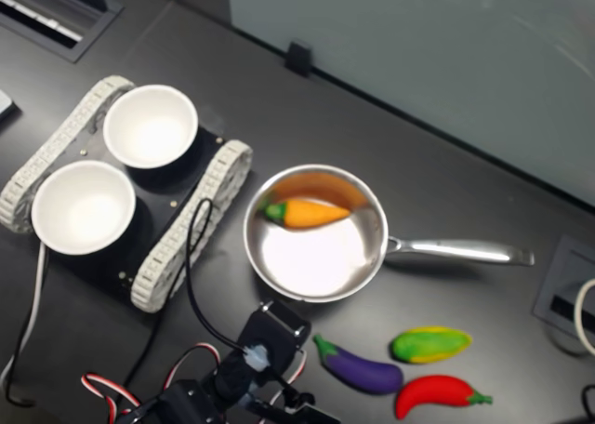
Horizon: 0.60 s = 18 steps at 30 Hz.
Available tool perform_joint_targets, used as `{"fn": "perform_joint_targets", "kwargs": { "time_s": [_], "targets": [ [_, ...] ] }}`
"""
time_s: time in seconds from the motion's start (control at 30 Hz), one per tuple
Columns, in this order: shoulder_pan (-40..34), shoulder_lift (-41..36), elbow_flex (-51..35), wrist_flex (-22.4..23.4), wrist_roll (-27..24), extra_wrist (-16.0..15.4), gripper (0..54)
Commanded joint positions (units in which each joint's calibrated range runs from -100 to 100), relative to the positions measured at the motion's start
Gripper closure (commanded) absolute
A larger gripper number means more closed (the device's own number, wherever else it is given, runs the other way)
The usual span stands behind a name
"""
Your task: Pick up the brinjal and place them in the pan
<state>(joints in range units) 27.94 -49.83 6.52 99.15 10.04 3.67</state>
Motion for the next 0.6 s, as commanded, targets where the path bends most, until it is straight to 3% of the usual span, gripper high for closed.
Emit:
{"fn": "perform_joint_targets", "kwargs": {
  "time_s": [0.0, 0.3, 0.5, 0.57],
  "targets": [
    [3.25, 2.13, -5.11, 0.59, 1.22, -0.73, 51.9],
    [7.84, 7.19, -8.20, 0.59, 2.83, -0.90, 50.0],
    [11.85, 9.89, -9.83, 0.59, 4.49, -2.08, 46.6],
    [15.18, 10.73, -9.92, 0.59, 5.47, -4.01, 45.8]
  ]
}}
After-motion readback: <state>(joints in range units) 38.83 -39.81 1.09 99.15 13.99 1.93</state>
